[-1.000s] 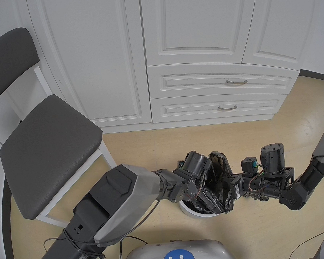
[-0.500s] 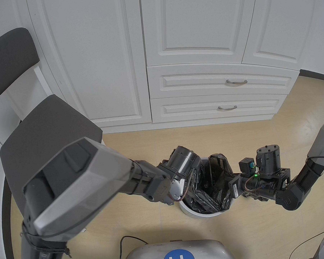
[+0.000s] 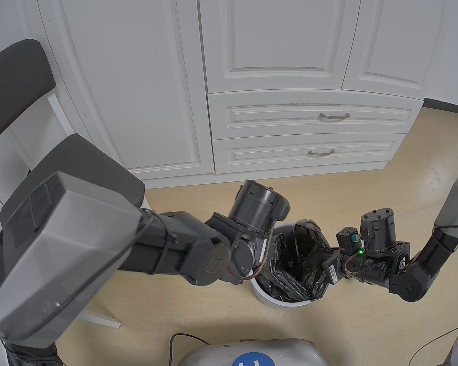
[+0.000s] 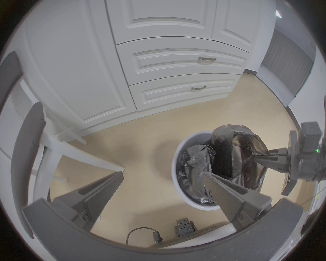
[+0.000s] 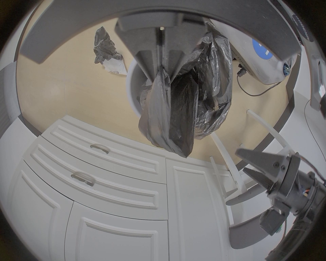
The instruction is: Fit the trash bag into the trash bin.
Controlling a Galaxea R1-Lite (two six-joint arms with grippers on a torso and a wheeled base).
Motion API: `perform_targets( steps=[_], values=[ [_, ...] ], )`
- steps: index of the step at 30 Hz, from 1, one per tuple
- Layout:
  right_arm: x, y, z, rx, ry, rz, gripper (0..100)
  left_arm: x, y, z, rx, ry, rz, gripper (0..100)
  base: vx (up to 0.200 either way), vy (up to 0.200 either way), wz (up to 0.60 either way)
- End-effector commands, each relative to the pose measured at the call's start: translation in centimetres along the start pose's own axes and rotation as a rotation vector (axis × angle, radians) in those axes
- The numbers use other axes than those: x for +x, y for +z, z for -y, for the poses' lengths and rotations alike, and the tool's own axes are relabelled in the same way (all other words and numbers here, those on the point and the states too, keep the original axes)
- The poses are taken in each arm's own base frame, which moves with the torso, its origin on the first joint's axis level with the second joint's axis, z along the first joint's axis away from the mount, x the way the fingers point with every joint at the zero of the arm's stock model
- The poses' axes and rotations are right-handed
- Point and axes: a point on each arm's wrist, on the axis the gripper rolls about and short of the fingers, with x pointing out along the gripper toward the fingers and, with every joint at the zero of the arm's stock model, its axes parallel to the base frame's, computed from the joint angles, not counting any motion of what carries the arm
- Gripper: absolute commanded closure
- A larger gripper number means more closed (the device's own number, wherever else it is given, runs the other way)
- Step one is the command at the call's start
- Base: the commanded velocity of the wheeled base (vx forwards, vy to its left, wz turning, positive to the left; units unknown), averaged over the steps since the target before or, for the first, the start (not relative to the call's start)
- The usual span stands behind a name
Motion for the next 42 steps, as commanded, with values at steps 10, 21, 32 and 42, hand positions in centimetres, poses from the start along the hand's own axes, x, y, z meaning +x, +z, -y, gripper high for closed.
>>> perform_targets(
  steps=[10, 21, 32, 42],
  values=[
    [0.0, 0.1, 0.3, 0.004, -0.009, 0.003, 100, 5.0, -2.5, 4.7, 0.083, -0.031, -0.022, 0, 0.0, 0.0, 0.0],
    [-0.1, 0.0, 0.3, 0.003, -0.01, -0.001, 100, 7.0, -2.9, 4.0, 0.065, -0.003, -0.028, 100, 0.0, 0.0, 0.0],
    [-1.1, -1.5, 0.5, -0.056, -0.144, -0.08, 100, 7.5, -2.0, 4.2, -0.1, 0.003, 0.106, 100, 0.0, 0.0, 0.0],
    [-5.4, -4.4, -0.3, -0.105, -0.175, -0.19, 100, 7.4, -2.3, 5.5, -0.357, 0.029, 0.184, 100, 0.0, 0.0, 0.0]
  ],
)
